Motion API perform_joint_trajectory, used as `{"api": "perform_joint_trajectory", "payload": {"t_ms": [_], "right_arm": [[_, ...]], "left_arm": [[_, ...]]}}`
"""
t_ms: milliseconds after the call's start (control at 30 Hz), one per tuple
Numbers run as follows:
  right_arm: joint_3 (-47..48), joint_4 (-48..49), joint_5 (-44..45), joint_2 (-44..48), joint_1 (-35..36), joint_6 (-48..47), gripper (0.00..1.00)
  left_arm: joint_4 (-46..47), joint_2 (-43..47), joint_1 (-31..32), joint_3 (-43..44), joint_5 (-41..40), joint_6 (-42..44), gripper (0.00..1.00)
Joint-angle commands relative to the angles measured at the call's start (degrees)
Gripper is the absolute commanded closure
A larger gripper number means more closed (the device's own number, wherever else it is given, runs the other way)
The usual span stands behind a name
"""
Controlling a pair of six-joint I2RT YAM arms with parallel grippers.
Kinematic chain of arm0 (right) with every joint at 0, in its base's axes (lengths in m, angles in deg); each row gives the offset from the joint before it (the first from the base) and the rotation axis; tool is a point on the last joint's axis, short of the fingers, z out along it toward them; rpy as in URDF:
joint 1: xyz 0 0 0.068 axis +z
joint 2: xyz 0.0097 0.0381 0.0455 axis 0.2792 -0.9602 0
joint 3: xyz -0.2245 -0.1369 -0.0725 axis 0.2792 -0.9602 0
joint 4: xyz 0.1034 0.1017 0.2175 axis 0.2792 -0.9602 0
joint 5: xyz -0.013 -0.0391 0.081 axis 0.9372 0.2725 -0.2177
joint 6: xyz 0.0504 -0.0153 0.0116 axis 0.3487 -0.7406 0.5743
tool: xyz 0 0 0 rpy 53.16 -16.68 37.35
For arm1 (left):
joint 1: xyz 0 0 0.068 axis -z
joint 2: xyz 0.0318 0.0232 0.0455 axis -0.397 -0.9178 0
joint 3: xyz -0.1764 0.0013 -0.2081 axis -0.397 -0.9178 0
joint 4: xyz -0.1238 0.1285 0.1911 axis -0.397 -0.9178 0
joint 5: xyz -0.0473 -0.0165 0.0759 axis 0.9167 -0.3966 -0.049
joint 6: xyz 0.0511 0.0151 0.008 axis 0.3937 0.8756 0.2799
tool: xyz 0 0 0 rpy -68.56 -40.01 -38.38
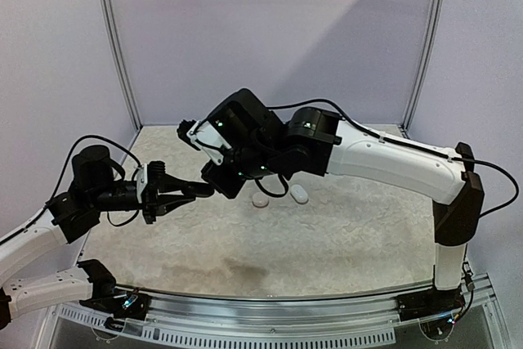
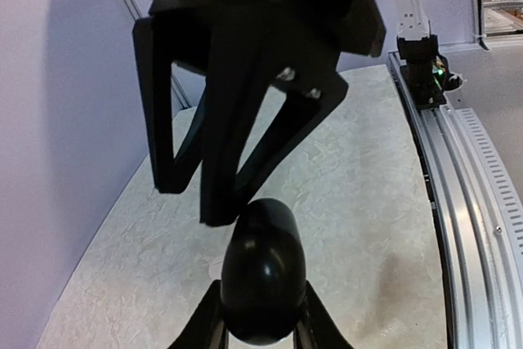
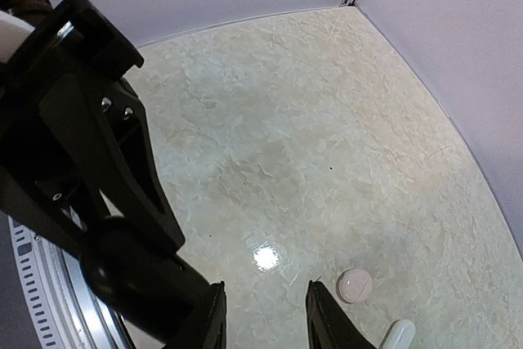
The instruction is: Insert the wireless bluetooth earbuds into the charging case
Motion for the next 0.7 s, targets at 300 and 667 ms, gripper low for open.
{"api": "perform_joint_trajectory", "payload": {"t_ms": [300,667], "right_arm": [[-18.47,6.07,-16.61,16.20,-2.33,-5.66,0.01],[-13.22,8.24,-24.12,9.37,-2.24,-7.94,0.42]], "left_arm": [[11.22,0.07,0.24,-2.20,9.92,-19.43,1.00],[11.31,-0.23,0.43,-1.61,12.70,-23.10,1.00]]}}
